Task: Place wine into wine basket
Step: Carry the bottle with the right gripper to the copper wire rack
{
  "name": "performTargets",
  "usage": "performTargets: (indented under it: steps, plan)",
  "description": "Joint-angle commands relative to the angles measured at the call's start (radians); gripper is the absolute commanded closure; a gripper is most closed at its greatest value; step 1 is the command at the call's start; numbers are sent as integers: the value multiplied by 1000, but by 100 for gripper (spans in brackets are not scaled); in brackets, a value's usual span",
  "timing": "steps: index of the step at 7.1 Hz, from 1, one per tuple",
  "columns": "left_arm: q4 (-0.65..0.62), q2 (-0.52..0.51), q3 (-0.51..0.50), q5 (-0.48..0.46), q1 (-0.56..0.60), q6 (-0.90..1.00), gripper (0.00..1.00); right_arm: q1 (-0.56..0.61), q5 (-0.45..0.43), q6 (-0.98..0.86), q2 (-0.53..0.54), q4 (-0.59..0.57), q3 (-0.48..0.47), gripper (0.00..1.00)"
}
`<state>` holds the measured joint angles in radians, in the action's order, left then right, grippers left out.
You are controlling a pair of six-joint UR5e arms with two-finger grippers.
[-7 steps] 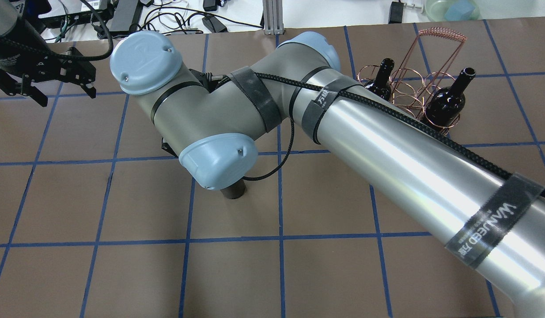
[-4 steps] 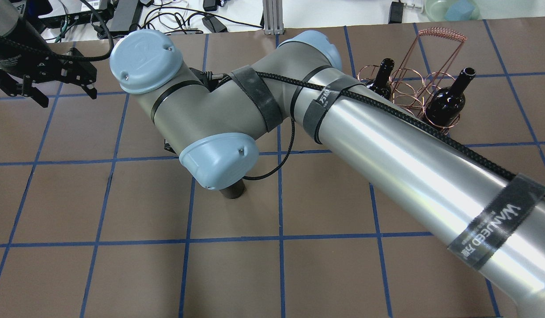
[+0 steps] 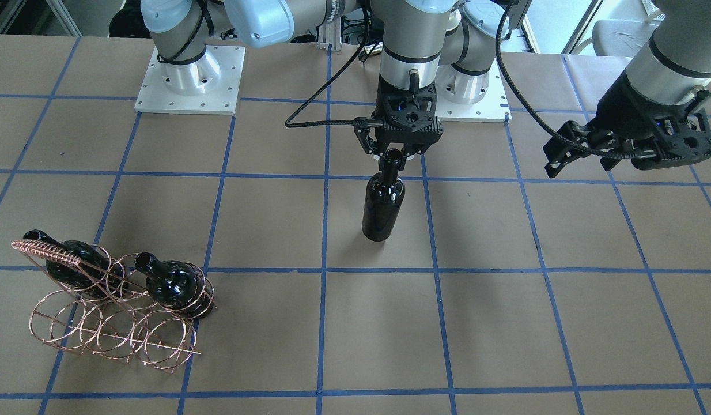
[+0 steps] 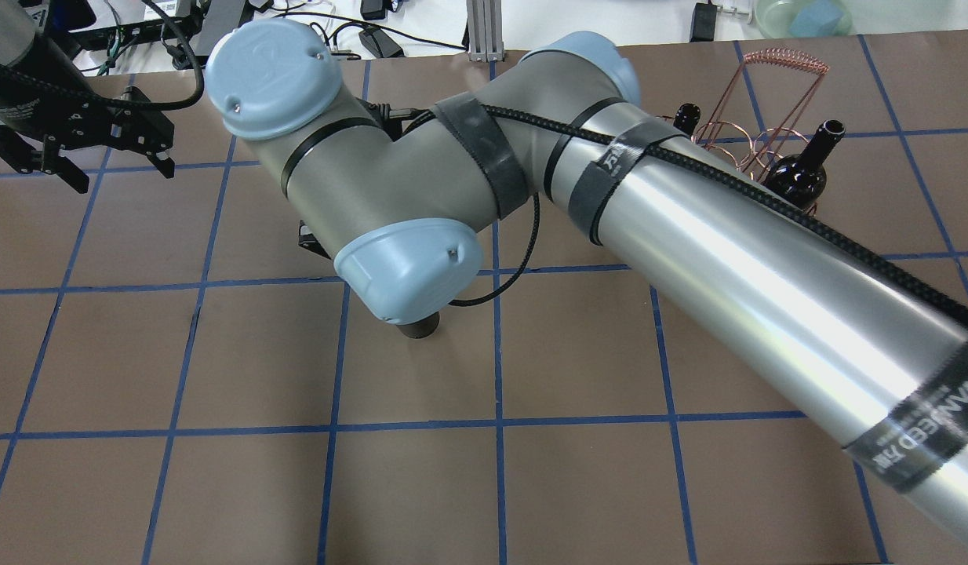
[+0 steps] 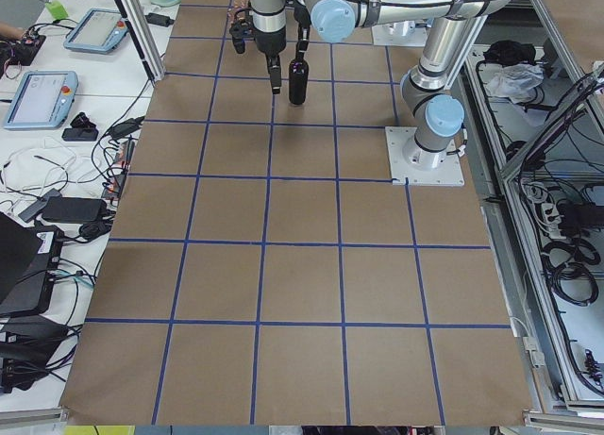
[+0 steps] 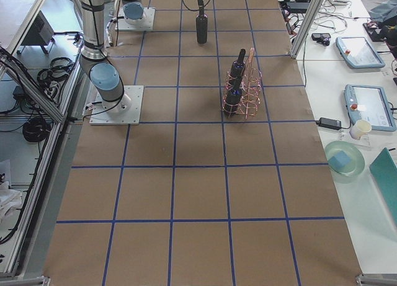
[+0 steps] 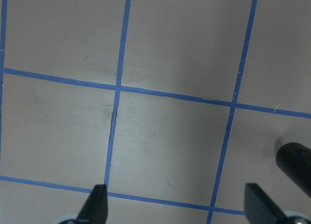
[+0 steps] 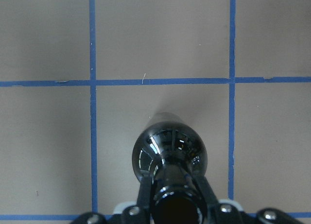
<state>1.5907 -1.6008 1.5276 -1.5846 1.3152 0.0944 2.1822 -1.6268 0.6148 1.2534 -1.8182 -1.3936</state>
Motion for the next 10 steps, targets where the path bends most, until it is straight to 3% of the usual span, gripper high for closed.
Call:
performTargets:
  steps: [1,3,4,7,10]
  plan:
    - [24,-11,-3,-3,18,2,0,-152,8,-184,105,80,-57,80]
    - [31,-4,-7,-5,135,-19,0,-327,8,-486,237,83,-189,80]
    - [17,4,-9,-8,200,-74,0,-417,10,-612,268,106,-208,80]
    - [12,45,-4,-29,257,-137,0,-651,16,-1009,281,149,-205,80]
    - [-6,47,-4,-29,256,-130,0,-763,25,-1118,305,174,-165,80]
